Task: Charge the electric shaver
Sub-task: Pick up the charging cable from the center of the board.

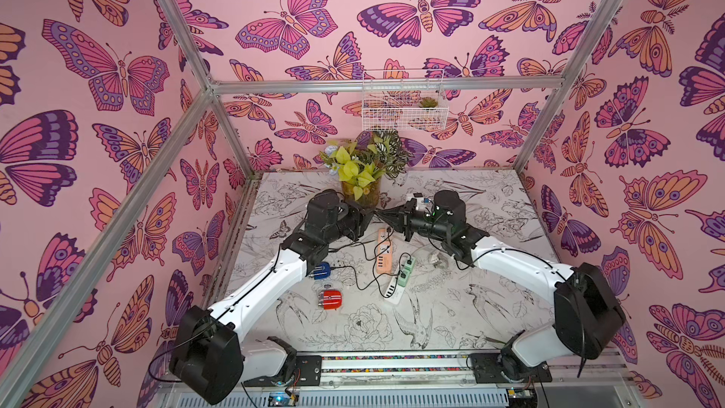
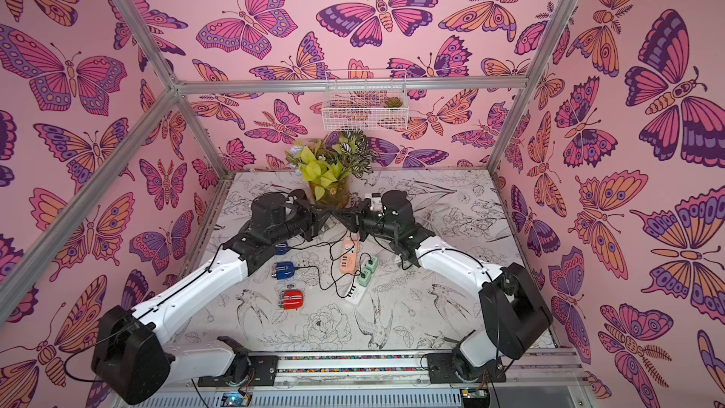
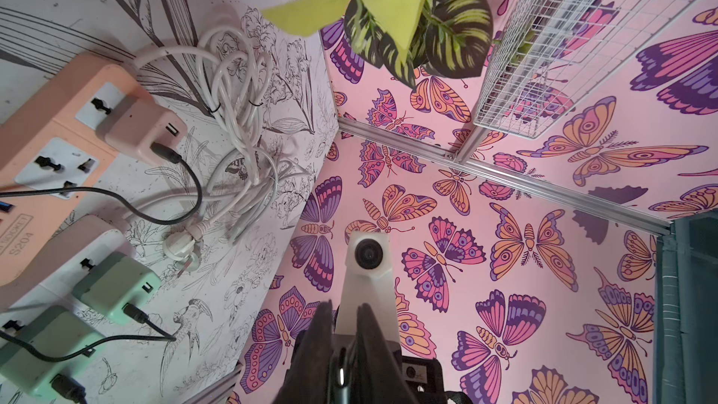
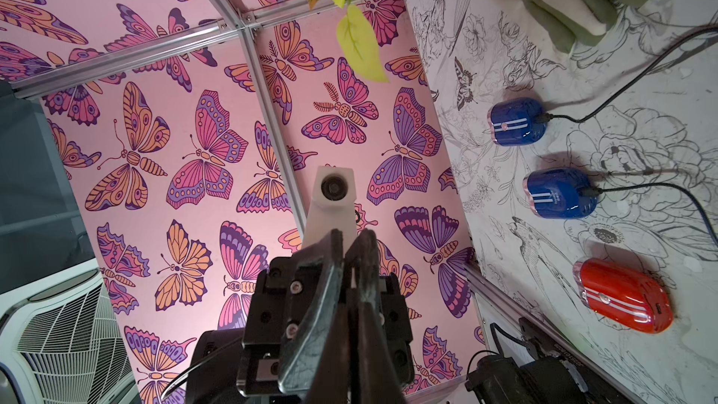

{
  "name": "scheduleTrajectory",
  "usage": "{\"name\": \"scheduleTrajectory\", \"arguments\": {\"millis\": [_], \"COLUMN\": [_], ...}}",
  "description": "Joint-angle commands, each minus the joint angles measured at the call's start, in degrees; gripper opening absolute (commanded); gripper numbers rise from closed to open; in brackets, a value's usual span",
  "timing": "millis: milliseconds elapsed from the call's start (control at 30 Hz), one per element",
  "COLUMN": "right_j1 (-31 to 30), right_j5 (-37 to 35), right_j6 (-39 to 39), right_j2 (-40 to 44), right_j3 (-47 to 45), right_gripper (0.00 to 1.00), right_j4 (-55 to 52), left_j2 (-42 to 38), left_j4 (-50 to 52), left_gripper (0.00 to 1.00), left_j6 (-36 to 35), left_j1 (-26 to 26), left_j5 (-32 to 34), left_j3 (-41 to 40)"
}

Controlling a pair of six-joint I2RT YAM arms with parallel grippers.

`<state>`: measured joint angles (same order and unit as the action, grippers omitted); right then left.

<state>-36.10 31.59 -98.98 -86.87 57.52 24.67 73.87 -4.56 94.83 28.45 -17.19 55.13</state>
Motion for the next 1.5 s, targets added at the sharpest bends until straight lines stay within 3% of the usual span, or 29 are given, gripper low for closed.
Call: {"name": "scheduleTrajectory", "arguments": {"millis": [0,133,267,400,567,800,900,1067,1233,1267,1333,1367,1467], "right_j1": [0.1,0.2,0.1,0.1,0.1,-0.5,-0.5,-0.5,0.7,1.3,2.8,3.6,4.7], "right_j5": [1.0,1.2,1.2,1.3,0.9,0.7,0.5,0.1,0.9,1.5,4.4,7.4,13.6], "right_j6": [0.8,0.3,0.1,0.0,-0.2,-0.7,-0.8,-0.6,1.9,2.9,6.4,9.4,15.9], "right_j2": [1.4,1.2,1.0,0.9,0.5,-0.5,-0.6,-0.3,0.9,1.3,1.9,2.2,3.4], "right_j3": [-0.4,-0.4,-0.4,-0.4,-0.2,0.3,0.4,-0.1,-0.5,-1.0,-1.5,-1.6,-3.8], "right_gripper": [0.0,0.0,0.0,0.0,0.13,0.14,0.12,0.0,0.0,0.0,0.0,0.0,0.0], "right_j4": [0.0,0.6,0.9,0.7,0.6,1.1,1.2,0.5,-1.7,-1.6,-0.6,-1.1,0.5], "left_j2": [-0.4,-0.2,0.2,0.2,0.1,0.1,0.1,-0.2,-2.7,-3.8,-6.0,-7.0,-9.3], "left_j4": [0.2,0.0,-0.3,-0.4,-0.3,-0.3,-0.3,-0.3,3.3,6.2,17.1,25.0,42.0], "left_gripper": [0.11,0.09,0.0,0.0,0.0,0.0,0.0,0.0,0.0,0.06,0.36,0.45,0.6], "left_j6": [-1.2,-1.3,-1.3,-1.2,-0.6,0.0,0.1,0.1,-0.1,-0.2,-0.3,-0.7,-1.6], "left_j1": [-0.3,-0.3,-0.3,-0.2,0.1,0.6,0.7,0.7,0.7,0.6,0.6,0.6,0.5], "left_j5": [-1.2,-1.5,-1.9,-1.7,-0.8,0.3,0.5,0.7,1.8,2.5,5.0,6.5,9.9], "left_j3": [-0.7,-0.5,-0.3,-0.1,-0.4,-0.7,-0.9,-1.1,-0.8,-0.5,1.2,2.8,5.3]}}
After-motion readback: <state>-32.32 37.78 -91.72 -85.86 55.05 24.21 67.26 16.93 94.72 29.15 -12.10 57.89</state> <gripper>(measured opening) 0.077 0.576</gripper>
